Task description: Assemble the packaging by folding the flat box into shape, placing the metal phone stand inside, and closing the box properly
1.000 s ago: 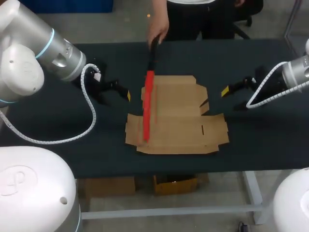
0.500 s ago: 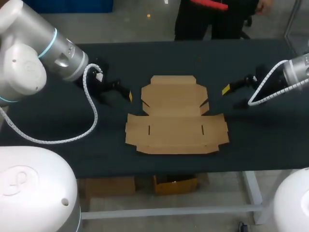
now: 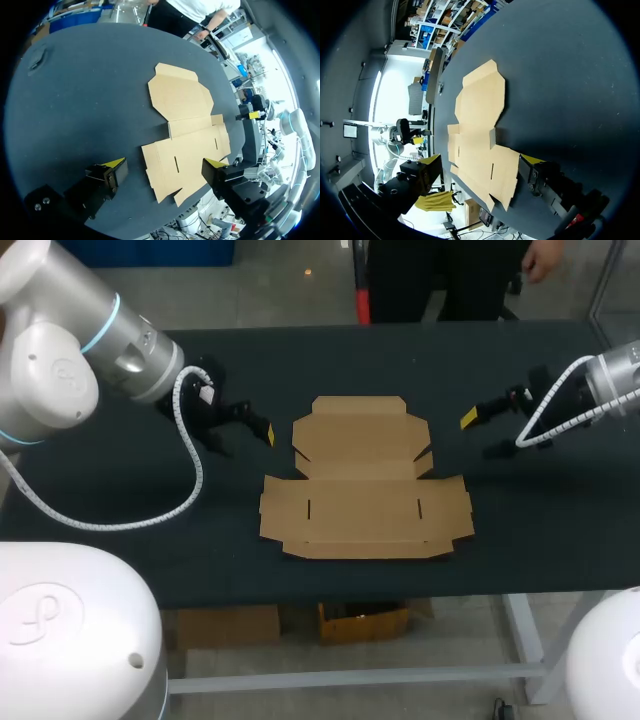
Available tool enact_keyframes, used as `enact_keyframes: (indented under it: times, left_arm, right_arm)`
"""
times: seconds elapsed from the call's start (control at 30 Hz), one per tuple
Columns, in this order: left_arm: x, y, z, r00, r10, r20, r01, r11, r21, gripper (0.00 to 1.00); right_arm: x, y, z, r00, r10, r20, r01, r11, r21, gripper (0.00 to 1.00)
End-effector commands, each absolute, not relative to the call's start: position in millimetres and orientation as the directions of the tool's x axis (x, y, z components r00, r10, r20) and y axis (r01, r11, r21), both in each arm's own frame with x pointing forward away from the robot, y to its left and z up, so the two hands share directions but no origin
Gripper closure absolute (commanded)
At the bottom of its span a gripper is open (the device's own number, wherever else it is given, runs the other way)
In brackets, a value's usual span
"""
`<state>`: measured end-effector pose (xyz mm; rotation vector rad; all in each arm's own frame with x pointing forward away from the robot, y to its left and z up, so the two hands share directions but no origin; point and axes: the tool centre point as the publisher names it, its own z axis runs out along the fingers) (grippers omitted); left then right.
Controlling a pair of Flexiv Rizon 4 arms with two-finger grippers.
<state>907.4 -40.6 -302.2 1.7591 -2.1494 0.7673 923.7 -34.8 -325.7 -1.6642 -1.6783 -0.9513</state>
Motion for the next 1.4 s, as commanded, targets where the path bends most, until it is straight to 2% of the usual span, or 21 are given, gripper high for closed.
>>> enact_keyframes:
  times: [0.03,0.43,0.73,1.0,1.3,1.4]
  left_arm:
    - [904,-41,-295,-0.229,-0.838,0.495,-0.965,0.128,-0.229,0.00]
    - [902,-37,-291,-0.209,-0.850,0.484,-0.971,0.121,-0.207,0.00]
    - [903,-31,-290,-0.259,-0.829,0.496,-0.966,0.206,-0.159,0.00]
    - [898,-23,-287,-0.214,-0.847,0.487,-0.976,0.159,-0.151,0.00]
    - [900,-15,-287,-0.269,-0.820,0.506,-0.963,0.231,-0.138,0.00]
    - [899,-13,-287,-0.253,-0.827,0.503,-0.968,0.216,-0.131,0.00]
  right_arm:
    - [921,-35,-316,-0.049,0.585,0.809,0.997,-0.025,0.079,0.00]
    - [920,-36,-309,-0.014,0.612,0.791,0.999,-0.018,0.032,0.00]
    - [919,-40,-308,-0.028,0.626,0.779,0.999,0.043,0.002,0.00]
    - [913,-46,-304,0.000,0.644,0.765,1.000,0.013,-0.010,0.00]
    - [911,-55,-299,-0.044,0.632,0.774,0.997,0.075,-0.004,0.00]
    - [907,-55,-299,-0.039,0.644,0.764,0.997,0.072,-0.010,0.00]
